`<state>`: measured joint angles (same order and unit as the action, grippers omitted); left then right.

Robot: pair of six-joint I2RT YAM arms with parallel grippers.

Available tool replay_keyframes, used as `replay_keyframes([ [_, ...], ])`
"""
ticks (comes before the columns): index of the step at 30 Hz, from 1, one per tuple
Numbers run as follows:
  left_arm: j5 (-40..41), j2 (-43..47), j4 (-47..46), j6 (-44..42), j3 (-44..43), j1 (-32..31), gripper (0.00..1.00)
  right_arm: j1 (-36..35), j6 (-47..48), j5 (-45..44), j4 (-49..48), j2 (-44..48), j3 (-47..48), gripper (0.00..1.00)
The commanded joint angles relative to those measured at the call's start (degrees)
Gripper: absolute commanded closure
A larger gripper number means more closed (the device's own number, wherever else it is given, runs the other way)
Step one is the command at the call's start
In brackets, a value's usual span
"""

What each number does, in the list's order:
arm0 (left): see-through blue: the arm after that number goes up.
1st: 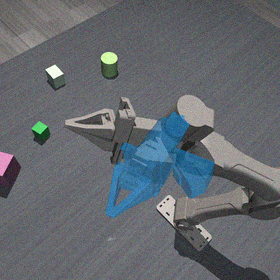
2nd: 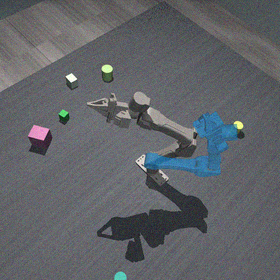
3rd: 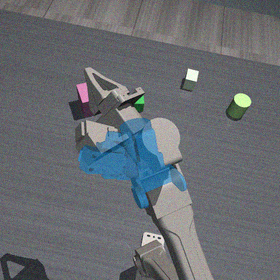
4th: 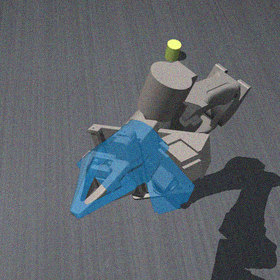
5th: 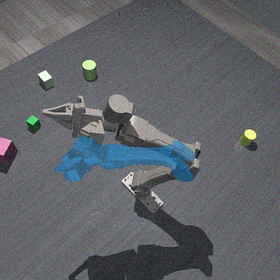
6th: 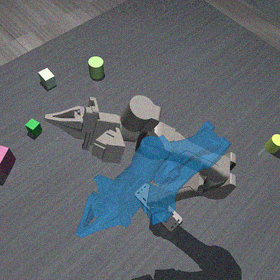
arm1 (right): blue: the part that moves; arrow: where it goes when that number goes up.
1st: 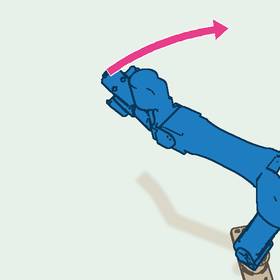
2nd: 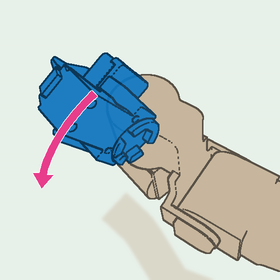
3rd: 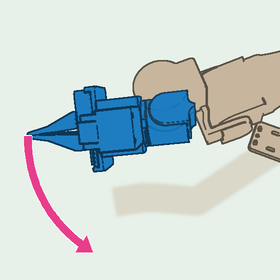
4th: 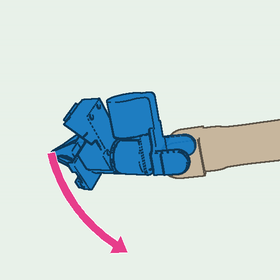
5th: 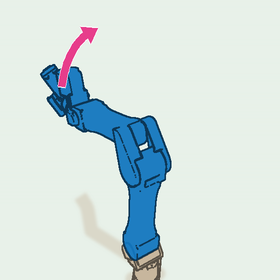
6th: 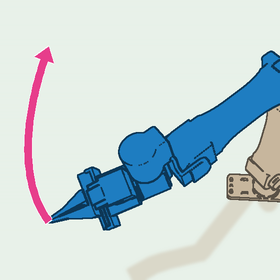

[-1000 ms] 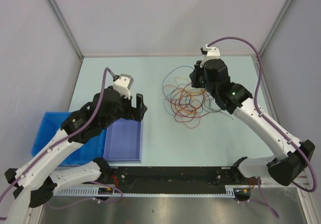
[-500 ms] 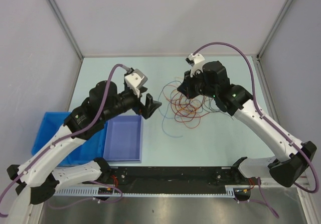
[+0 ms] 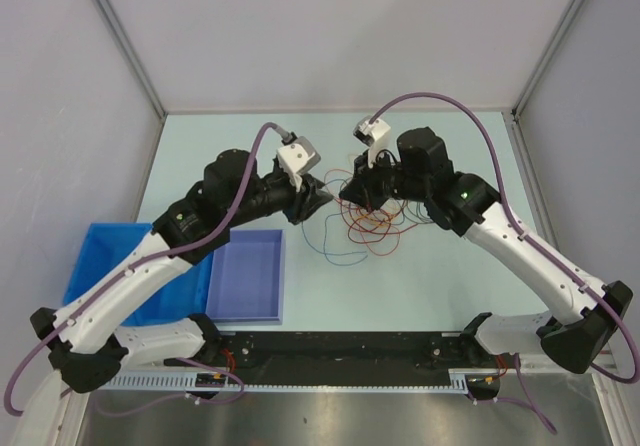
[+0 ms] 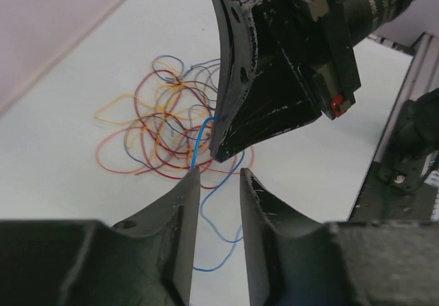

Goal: Untangle the cables

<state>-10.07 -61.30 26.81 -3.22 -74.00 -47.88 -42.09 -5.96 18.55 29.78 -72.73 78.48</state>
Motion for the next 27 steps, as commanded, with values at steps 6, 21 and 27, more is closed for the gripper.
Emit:
replay_keyframes([
  [6, -2.1, -3.3, -1.8, -0.5, -2.4, -0.2, 0.57, -1.5, 1.1, 2.5, 0.3, 2.8, 2.4, 1.00],
  [21, -0.7, -0.7, 0.9, -0.4, -5.3, -0.3, 0.78, -2.4, 1.6, 2.6, 0.9, 3.6, 2.3, 1.00],
  [27, -1.6, 2.0, 6.0, -1.3, -8.0, -0.2, 0.06, -2.6, 1.8, 1.4, 1.9, 3.8, 2.3, 1.00],
])
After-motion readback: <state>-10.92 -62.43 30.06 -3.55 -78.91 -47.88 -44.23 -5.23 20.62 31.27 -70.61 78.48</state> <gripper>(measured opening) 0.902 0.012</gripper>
